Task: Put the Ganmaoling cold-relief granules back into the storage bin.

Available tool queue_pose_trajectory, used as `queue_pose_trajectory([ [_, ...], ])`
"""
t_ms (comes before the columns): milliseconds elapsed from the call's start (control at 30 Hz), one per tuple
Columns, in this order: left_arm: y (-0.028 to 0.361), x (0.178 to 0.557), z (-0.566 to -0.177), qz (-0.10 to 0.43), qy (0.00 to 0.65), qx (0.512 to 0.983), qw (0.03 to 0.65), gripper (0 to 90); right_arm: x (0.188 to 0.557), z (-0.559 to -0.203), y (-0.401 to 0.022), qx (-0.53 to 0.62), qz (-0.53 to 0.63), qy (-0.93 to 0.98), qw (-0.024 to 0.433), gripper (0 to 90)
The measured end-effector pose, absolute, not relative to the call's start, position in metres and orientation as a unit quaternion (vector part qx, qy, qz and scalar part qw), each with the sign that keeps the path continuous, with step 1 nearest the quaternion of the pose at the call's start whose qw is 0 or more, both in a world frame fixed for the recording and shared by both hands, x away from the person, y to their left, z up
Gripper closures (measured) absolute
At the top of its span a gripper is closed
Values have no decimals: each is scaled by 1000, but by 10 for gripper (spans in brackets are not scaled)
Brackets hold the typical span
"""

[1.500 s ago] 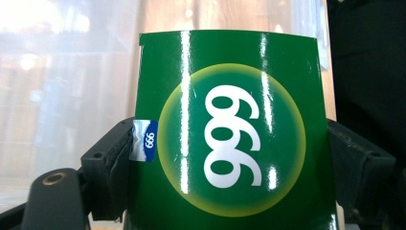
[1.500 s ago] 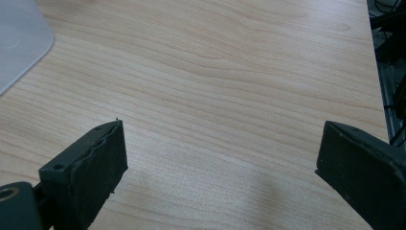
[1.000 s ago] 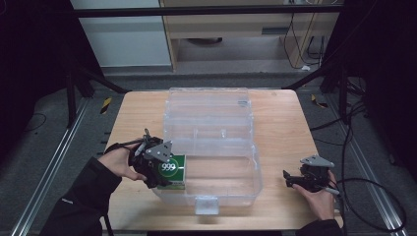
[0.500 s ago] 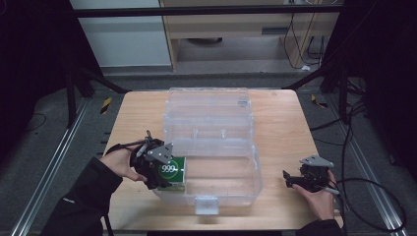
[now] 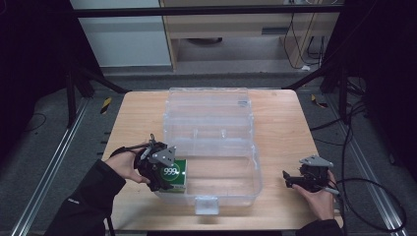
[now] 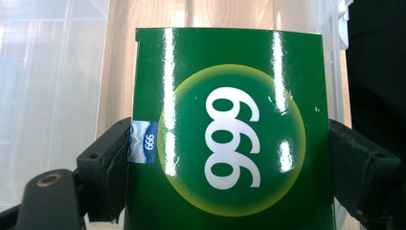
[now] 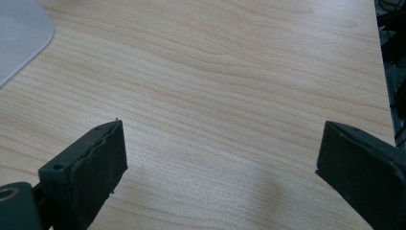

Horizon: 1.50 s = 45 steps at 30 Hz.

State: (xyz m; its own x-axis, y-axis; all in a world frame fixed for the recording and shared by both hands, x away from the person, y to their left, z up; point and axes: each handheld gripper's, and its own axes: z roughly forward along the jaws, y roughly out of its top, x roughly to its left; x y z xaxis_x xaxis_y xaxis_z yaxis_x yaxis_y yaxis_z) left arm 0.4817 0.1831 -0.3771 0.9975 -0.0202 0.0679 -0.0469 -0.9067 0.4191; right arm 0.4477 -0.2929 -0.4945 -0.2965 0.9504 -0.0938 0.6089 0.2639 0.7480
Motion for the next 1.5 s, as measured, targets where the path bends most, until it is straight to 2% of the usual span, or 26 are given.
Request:
queue_pose_trajectory([
  [367, 180, 483, -379, 31, -9, 980, 196, 133, 448, -494, -293, 523, 307, 745, 277, 31],
  [667, 189, 478, -348, 64, 8, 967, 248, 126, 448, -494, -293, 524, 308, 744, 276, 30],
  [867, 202, 476, -336, 80, 45, 958, 273, 180, 447, -493, -294, 531, 314, 737, 277, 31],
  [1100, 233, 469, -329, 116, 125, 937, 304, 260, 446, -491, -295, 536, 319, 730, 279, 37],
  [1500, 293, 462, -368, 163, 317, 872, 337, 267, 445, -490, -295, 540, 321, 725, 283, 38],
])
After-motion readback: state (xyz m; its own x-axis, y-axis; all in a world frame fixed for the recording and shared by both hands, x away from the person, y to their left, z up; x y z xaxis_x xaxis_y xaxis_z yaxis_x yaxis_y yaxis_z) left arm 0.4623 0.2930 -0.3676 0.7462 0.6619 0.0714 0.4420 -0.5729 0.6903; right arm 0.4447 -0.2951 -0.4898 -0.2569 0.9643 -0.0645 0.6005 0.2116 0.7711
